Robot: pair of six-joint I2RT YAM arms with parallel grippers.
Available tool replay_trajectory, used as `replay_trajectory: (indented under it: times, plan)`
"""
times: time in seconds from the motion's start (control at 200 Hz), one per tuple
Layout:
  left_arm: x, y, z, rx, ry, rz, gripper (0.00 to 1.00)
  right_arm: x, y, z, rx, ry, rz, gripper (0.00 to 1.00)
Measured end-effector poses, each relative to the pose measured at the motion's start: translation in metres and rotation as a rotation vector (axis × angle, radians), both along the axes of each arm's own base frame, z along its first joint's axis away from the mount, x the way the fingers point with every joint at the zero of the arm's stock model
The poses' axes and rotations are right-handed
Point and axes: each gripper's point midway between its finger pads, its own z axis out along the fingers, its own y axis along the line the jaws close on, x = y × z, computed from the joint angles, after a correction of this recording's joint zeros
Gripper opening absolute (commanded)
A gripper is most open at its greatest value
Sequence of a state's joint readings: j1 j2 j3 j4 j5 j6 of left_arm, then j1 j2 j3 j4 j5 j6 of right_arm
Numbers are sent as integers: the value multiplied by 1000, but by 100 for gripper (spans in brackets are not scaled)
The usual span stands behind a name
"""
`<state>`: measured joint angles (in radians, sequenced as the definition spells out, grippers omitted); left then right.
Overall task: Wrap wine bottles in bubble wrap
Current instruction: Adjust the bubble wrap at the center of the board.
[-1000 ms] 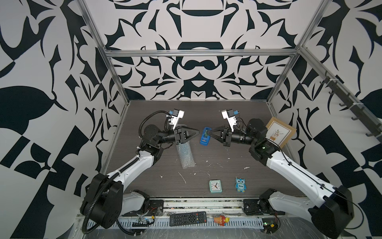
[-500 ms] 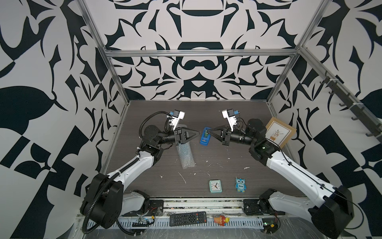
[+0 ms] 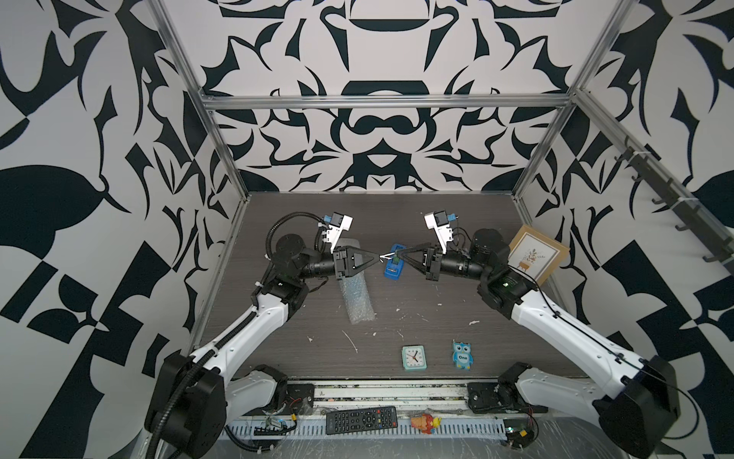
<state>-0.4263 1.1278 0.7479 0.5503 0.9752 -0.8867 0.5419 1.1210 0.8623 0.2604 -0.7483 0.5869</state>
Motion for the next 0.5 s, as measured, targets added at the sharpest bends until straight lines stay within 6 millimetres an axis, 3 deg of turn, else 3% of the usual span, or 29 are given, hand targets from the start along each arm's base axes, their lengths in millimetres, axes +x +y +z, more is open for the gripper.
replay_trajectory:
  times: [0.1, 0.165, 0.345, 0.5]
  plan:
    - [-4, 5, 8, 44, -29, 24, 0, 1, 0, -1, -1, 9, -7, 40]
    - [-5, 8, 11, 71, -43, 43, 0, 5, -2, -3, -6, 21, -30, 50]
    - [-2, 18, 5, 194, -36, 102, 0, 18, -9, -13, -35, 59, -116, 57]
    - [-1, 34, 3, 357, -47, 176, 0, 37, -14, -51, -148, 193, -212, 58]
